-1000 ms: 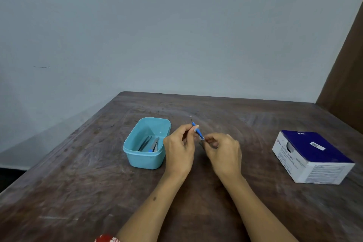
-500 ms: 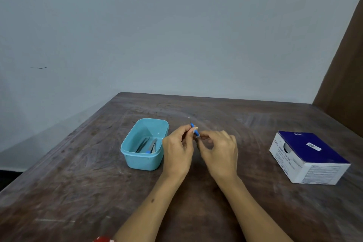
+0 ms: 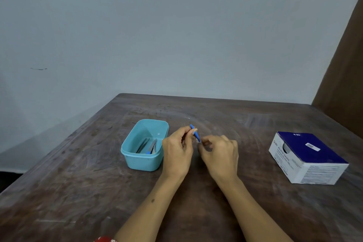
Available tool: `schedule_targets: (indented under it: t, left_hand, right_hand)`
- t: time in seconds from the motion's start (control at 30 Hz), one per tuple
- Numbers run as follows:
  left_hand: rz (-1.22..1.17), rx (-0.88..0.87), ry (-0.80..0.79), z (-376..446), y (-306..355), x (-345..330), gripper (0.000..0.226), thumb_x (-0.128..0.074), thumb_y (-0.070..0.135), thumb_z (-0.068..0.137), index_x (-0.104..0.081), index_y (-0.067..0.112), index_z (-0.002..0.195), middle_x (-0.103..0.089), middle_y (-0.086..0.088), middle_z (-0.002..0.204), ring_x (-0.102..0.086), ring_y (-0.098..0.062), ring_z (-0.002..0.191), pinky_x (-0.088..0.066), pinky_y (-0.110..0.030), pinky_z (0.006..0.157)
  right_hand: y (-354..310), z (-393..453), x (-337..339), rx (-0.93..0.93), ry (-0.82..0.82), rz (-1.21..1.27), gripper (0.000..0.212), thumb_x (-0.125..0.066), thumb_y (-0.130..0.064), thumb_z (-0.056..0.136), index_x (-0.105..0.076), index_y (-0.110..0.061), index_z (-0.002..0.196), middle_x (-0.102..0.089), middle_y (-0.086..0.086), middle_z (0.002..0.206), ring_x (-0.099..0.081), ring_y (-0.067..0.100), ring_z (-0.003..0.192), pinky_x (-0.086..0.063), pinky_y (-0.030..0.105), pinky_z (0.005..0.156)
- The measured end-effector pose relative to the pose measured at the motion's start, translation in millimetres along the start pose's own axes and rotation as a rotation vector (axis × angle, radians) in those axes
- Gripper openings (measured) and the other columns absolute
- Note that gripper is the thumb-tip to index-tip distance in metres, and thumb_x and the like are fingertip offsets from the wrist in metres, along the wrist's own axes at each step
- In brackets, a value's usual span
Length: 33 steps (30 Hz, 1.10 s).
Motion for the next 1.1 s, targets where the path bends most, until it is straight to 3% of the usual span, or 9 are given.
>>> schedule_targets:
  t: [0.1,0.27,0.43,0.6,0.73,0.9,1.03,1.1]
  left_hand:
    - [0.008,-0.025,0.017,1,4,2,0.015,-0.061,0.009,0.088,-0.071,0.007,0.098,-0.072,0.000,0.081,-0.065,-0.010,0.076,-0.053,-0.020,0.064]
    - [0.001,0.013,0.007,2,-3,1,0.016,-0.060,0.013,0.089,-0.070,0.007,0.100,-0.073,-0.005,0.080,-0.069,-0.018,0.070,-0.057,-0.039,0.065]
    - [0.004,0.003,0.007,1,-1,2,0.017,-0.060,0.011,0.089,-0.070,0.007,0.101,-0.073,-0.003,0.083,-0.069,-0.012,0.074,-0.057,-0.031,0.067]
    - [0.001,0.001,0.009,2,-2,2,0.017,-0.059,0.017,0.089,-0.071,0.008,0.099,-0.072,-0.003,0.078,-0.069,-0.015,0.069,-0.057,-0.036,0.064]
    - [-0.001,0.009,0.013,2,-1,2,0.016,-0.061,0.011,0.088,-0.071,0.007,0.100,-0.073,-0.001,0.082,-0.070,-0.012,0.074,-0.057,-0.030,0.068]
    - [-0.013,0.010,0.006,1,-2,0,0.015,-0.060,0.014,0.089,-0.071,0.008,0.096,-0.072,-0.005,0.075,-0.068,-0.021,0.067,-0.057,-0.041,0.063]
    - [0.002,-0.006,0.009,1,2,2,0.015,-0.061,0.012,0.088,-0.071,0.007,0.099,-0.072,-0.003,0.081,-0.066,-0.006,0.072,-0.054,-0.018,0.064]
    - [-0.008,-0.006,0.009,1,2,2,0.015,-0.060,0.014,0.089,-0.071,0.008,0.097,-0.072,-0.004,0.078,-0.067,-0.011,0.071,-0.056,-0.025,0.064]
  right_hand:
    - [-5,0,4,0.070,0.045,0.042,0.014,-0.080,-0.018,0.068,-0.072,-0.024,0.079,-0.069,-0.008,0.069,-0.060,0.013,0.065,-0.037,0.032,0.070]
    - [0,0,-3,-0.033,-0.024,-0.001,0.007,-0.076,-0.020,0.070,-0.073,-0.023,0.075,-0.069,-0.005,0.067,-0.062,0.019,0.069,-0.037,0.035,0.073]
    - [-6,0,4,0.067,0.041,0.034,0.014,-0.080,-0.018,0.069,-0.072,-0.024,0.079,-0.069,-0.008,0.069,-0.060,0.012,0.066,-0.036,0.032,0.071]
    - [-2,-1,-1,0.000,0.016,-0.034,0.011,-0.079,-0.018,0.067,-0.071,-0.025,0.071,-0.067,-0.006,0.063,-0.061,0.017,0.065,-0.036,0.034,0.070]
    - [-9,-1,4,0.078,0.061,-0.024,0.013,-0.079,-0.018,0.068,-0.071,-0.023,0.077,-0.068,-0.007,0.068,-0.060,0.014,0.065,-0.038,0.034,0.070]
    - [-4,-1,0,-0.031,-0.040,-0.082,0.004,-0.072,-0.020,0.074,-0.069,-0.023,0.073,-0.067,-0.005,0.068,-0.060,0.019,0.073,-0.028,0.032,0.074]
    - [-9,-1,4,0.059,0.048,-0.053,0.011,-0.078,-0.019,0.069,-0.069,-0.023,0.073,-0.066,-0.006,0.064,-0.059,0.015,0.064,-0.029,0.032,0.071]
    - [-11,-1,3,0.058,0.028,-0.052,0.010,-0.077,-0.020,0.070,-0.069,-0.024,0.073,-0.066,-0.007,0.065,-0.059,0.015,0.065,-0.031,0.032,0.072]
Point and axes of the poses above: each hand's wrist, its own z-axis towards the middle knuckle, its own x-axis out of the back of the hand, y = z × x, the point moved 4 cm from there along z, towards the middle knuckle
